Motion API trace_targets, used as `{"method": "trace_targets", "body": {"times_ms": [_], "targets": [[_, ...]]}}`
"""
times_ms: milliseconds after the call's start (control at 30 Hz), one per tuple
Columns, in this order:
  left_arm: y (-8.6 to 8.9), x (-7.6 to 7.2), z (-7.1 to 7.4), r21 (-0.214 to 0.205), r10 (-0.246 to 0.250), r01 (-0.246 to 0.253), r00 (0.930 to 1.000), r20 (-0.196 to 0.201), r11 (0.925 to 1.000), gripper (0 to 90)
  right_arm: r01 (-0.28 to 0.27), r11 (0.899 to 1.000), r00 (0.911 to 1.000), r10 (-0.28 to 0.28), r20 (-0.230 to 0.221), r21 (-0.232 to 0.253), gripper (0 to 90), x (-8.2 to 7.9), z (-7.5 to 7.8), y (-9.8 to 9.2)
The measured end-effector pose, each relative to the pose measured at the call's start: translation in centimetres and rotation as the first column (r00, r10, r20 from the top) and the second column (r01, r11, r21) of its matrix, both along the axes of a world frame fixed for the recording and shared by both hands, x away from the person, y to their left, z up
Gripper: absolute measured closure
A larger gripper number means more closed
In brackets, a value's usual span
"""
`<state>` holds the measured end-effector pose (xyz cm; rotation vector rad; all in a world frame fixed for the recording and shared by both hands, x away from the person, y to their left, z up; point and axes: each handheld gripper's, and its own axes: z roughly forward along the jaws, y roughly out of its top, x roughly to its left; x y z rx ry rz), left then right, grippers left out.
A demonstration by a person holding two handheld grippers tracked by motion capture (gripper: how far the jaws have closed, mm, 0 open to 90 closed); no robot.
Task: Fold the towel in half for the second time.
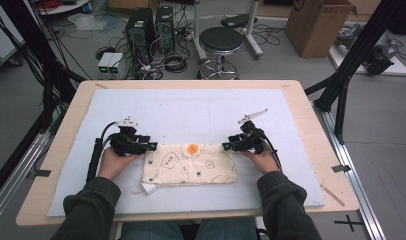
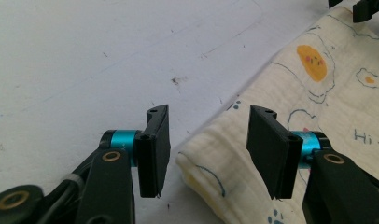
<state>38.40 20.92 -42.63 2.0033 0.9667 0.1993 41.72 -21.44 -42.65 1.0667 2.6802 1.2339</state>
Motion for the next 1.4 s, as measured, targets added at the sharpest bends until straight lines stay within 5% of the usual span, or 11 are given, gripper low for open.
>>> {"method": "trace_targets", "body": {"times_ms": [200, 433, 667, 900, 1400], "targets": [[0.1, 0.3, -0.4, 0.008, 0.014, -0.014, 0.9997, -0.021, 0.9999, 51.8, -0.005, 1.0, 1.0, 0.005, -0.008, -0.009, 52.2, 0.2, -0.2, -0.1], [-0.4, 0.5, -1.1, 0.067, -0.013, 0.017, 0.9978, -0.065, 0.9976, 63.6, -0.036, 0.998, 0.999, 0.035, -0.027, -0.042, 64.3, 0.1, -0.5, 0.3], [-0.8, 0.4, -1.3, 0.073, -0.037, 0.041, 0.9978, -0.055, 0.9965, 81.0, -0.038, 0.998, 0.9986, 0.036, -0.039, -0.046, 76.1, 0.3, -0.6, 0.2], [-0.9, 0.1, -1.0, 0.091, -0.036, 0.04, 0.9987, -0.036, 0.9951, 84.3, -0.057, 0.998, 0.997, 0.055, -0.055, -0.028, 83.7, 0.4, -0.6, -0.1], [0.2, 0.5, 0.3, -0.002, 0.066, -0.066, 0.9968, 0.045, 0.9978, 85.3, -0.005, 1.0, 0.9995, 0.005, -0.031, 0.006, 84.6, 1.8, 0.9, -0.6]]}}
